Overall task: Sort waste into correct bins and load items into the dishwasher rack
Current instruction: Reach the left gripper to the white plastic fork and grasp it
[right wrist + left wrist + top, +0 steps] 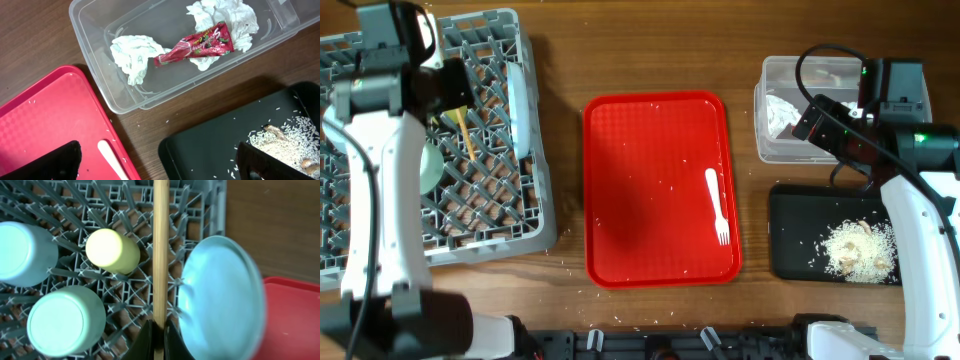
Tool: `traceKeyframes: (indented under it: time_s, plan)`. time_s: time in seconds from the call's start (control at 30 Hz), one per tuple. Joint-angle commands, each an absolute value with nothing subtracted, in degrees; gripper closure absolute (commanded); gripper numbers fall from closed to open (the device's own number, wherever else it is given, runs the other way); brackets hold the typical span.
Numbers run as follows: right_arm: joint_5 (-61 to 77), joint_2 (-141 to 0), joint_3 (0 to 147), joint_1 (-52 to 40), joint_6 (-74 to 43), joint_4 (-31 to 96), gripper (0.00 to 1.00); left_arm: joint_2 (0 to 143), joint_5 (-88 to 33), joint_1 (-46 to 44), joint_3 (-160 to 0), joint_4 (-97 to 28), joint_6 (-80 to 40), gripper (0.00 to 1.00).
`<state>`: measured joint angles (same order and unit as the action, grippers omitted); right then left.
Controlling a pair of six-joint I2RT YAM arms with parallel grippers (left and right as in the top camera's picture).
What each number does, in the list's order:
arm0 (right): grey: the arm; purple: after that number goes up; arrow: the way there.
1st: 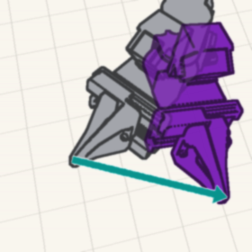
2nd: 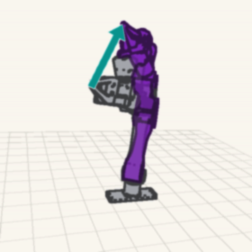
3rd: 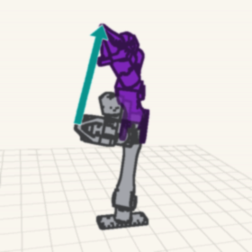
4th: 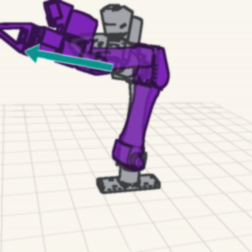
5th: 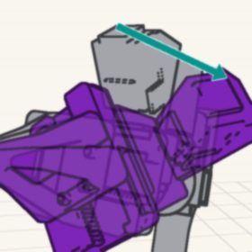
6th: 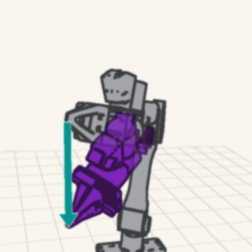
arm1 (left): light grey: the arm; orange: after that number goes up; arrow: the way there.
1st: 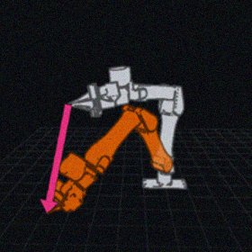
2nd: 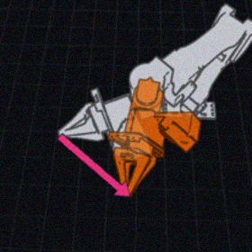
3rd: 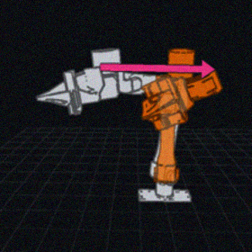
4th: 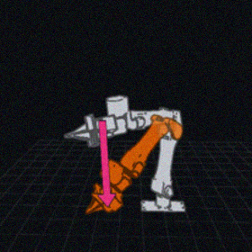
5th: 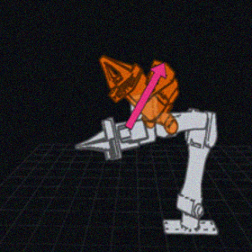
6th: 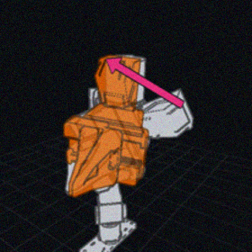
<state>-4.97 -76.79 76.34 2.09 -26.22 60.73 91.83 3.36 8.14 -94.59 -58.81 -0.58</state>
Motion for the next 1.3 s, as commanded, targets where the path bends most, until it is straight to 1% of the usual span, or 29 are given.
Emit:
traceKeyframes:
  time_s: [0.0, 0.07, 0.17, 0.2, 0.27, 0.3, 0.37, 0.47, 0.53, 0.57, 0.63, 0.67, 0.7, 0.73, 0.77, 0.8, 0.83, 0.87, 0.9, 0.93, 0.97, 1.0, 1.03, 1.07, 1.1, 1.13, 1.17, 1.2, 1.27]
  plan:
    - [-5.1, -76.2, 77.0, 2.3, -25.5, 60.6, 0.0, 98.0, 2.9, 8.5, -94.7, -57.2, 8.1, 0.95]
    - [-5.1, -76.2, 77.0, 2.3, -25.5, 60.6, 0.0, 100.9, 2.9, 8.5, -94.7, -56.9, 8.8, 0.94]
    - [-5.1, -76.2, 77.0, 2.3, -25.5, 60.6, 0.0, 104.2, 2.9, 8.6, -94.7, -56.5, 8.8, 0.9]
    - [-5.1, -76.2, 77.0, 2.3, -25.5, 60.6, 0.0, 105.0, 2.9, 8.6, -94.7, -56.5, 8.8, 0.91]
    - [-5.1, -76.2, 77.0, 2.3, -25.5, 60.6, 0.0, 106.4, 2.9, 8.6, -94.7, -56.5, 8.8, 0.91]
    - [-5.1, -76.2, 77.0, 2.3, -25.5, 60.6, 0.0, 107.0, 2.9, 8.6, -94.7, -56.5, 8.7, 0.88]
    - [-5.1, -76.2, 77.0, 2.3, -25.5, 60.6, 0.0, 108.5, 2.9, 8.6, -94.7, -56.9, 8.6, 0.74]
    - [-5.1, -76.2, 77.0, 2.3, -25.5, 60.6, 0.0, 107.9, 2.9, 8.6, -94.7, -57.6, 6.7, 0.75]
    - [-5.1, -76.2, 77.0, 2.3, -25.5, 60.6, 0.0, 104.3, 2.6, 8.5, -94.7, -57.7, 0.7, 0.75]
    - [-5.1, -76.2, 77.0, 2.3, -25.5, 60.6, 0.0, 102.5, 1.4, 8.5, -94.7, -57.7, -0.8, 0.76]
    - [-5.1, -76.2, 77.0, 2.3, -25.5, 60.6, 0.0, 97.1, -6.0, 8.5, -94.7, -59.4, -4.8, 0.78]
    - [-5.1, -76.2, 77.0, 2.3, -25.5, 60.6, 0.0, 91.0, -21.1, 8.5, -94.7, -61.6, -9.1, 0.66]
    - [-5.1, -76.2, 77.0, 2.3, -25.5, 60.6, 0.0, 88.7, -29.4, 8.5, -94.7, -62.9, -11.2, 0.53]
    - [-5.1, -76.2, 77.0, 2.3, -25.5, 60.6, 0.0, 87.2, -35.1, 8.3, -94.7, -64.1, -11.9, 0.36]
    - [-5.1, -76.2, 77.0, 2.3, -25.5, 60.6, 0.0, 85.6, -42.1, 7.1, -94.7, -65.3, -12.3, 0.33]
    - [-5.1, -76.2, 77.0, 2.3, -25.5, 60.6, 0.0, 84.8, -45.9, 4.6, -94.7, -66.4, -12.3, 0.33]
    - [-5.1, -76.2, 77.0, 2.3, -25.5, 60.6, 0.0, 84.6, -46.9, 1.9, -94.7, -67.0, -12.3, 0.33]
    - [-5.1, -76.2, 77.0, 2.3, -25.5, 60.6, 0.0, 84.8, -46.8, -2.0, -94.7, -67.2, -12.3, 0.35]
    - [-5.1, -76.2, 77.0, 2.3, -25.5, 60.6, 0.0, 85.4, -46.4, -7.7, -94.7, -66.5, -12.6, 0.48]
    - [-5.1, -76.2, 77.0, 2.3, -25.5, 60.6, 0.0, 86.6, -44.8, -13.9, -94.7, -65.3, -13.9, 0.54]
    - [-5.1, -76.2, 77.0, 2.3, -25.5, 60.6, 0.0, 87.8, -40.0, -18.7, -94.7, -64.4, -18.3, 0.56]
    - [-5.1, -76.2, 77.0, 2.3, -25.5, 60.6, 0.0, 89.6, -30.3, -24.8, -94.7, -63.9, -25.2, 0.56]
    - [-5.1, -76.2, 77.0, 2.3, -25.5, 60.6, 0.0, 91.3, -22.0, -29.3, -94.7, -63.9, -30.7, 0.56]
    - [-5.1, -76.2, 77.0, 2.3, -25.5, 60.6, 0.0, 92.4, -17.3, -31.9, -94.7, -63.9, -34.2, 0.57]
    - [-5.1, -76.2, 77.0, 2.3, -25.5, 60.6, 0.0, 95.4, -9.1, -37.2, -94.7, -63.9, -42.7, 0.58]
    - [-5.1, -76.2, 77.0, 2.3, -25.5, 60.6, 0.0, 98.0, -4.6, -41.0, -94.7, -63.8, -48.9, 0.57]
    - [-5.1, -76.2, 77.0, 2.3, -25.5, 60.6, 0.0, 100.0, -2.3, -43.3, -94.7, -63.4, -52.4, 0.57]
    - [-5.1, -76.2, 77.0, 2.3, -25.5, 60.6, 0.0, 102.7, -1.3, -45.9, -94.7, -61.9, -54.8, 0.53]
    - [-5.1, -76.2, 77.0, 2.3, -25.5, 60.6, 0.0, 107.5, -1.4, -49.8, -94.7, -57.8, -57.4, 0.53]
